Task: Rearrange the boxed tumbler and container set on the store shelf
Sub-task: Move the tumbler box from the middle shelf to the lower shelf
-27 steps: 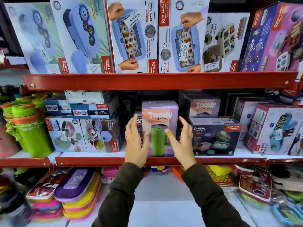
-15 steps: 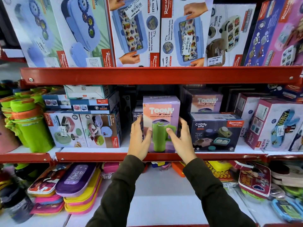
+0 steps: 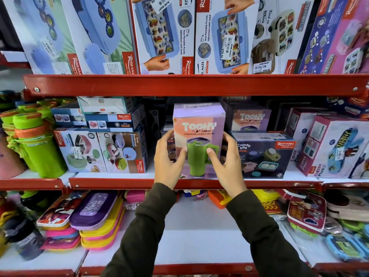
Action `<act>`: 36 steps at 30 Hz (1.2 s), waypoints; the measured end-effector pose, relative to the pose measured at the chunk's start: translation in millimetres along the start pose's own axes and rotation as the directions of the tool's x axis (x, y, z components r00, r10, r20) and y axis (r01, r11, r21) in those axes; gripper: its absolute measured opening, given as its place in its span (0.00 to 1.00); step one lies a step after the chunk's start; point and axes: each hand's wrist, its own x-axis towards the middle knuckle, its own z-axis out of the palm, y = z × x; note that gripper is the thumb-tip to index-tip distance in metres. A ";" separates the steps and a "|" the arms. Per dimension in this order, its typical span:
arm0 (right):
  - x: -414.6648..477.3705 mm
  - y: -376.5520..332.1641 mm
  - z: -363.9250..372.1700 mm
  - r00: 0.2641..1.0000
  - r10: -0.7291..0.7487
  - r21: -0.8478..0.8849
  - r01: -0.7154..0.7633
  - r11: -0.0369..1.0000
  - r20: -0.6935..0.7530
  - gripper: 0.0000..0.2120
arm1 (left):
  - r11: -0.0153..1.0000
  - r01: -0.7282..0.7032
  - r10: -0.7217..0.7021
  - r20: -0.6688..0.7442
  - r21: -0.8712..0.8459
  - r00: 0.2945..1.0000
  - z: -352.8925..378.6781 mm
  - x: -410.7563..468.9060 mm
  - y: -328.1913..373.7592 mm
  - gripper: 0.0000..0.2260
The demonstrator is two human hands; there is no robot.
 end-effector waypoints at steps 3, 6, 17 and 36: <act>-6.0 -7.0 -15.8 0.997 -0.046 0.006 0.046 0.999 -0.057 0.27 | 0.995 -0.096 0.095 -0.028 -0.032 0.995 -1.8 -7.5 15.5 0.26; -19.1 -11.0 -28.9 0.986 -0.086 0.016 0.089 0.996 -0.142 0.25 | 0.987 -0.153 0.151 -0.036 -0.050 0.988 -0.4 -20.8 22.6 0.25; -126.6 49.3 -52.3 0.997 0.069 -0.100 -0.073 0.992 -0.044 0.28 | 0.991 -0.100 0.089 0.120 0.088 0.989 15.1 -127.3 -34.8 0.25; -181.0 157.3 -41.2 0.779 0.594 -0.481 -0.450 0.753 0.202 0.19 | 0.807 0.384 -0.551 0.337 0.449 0.763 58.3 -201.0 -125.7 0.17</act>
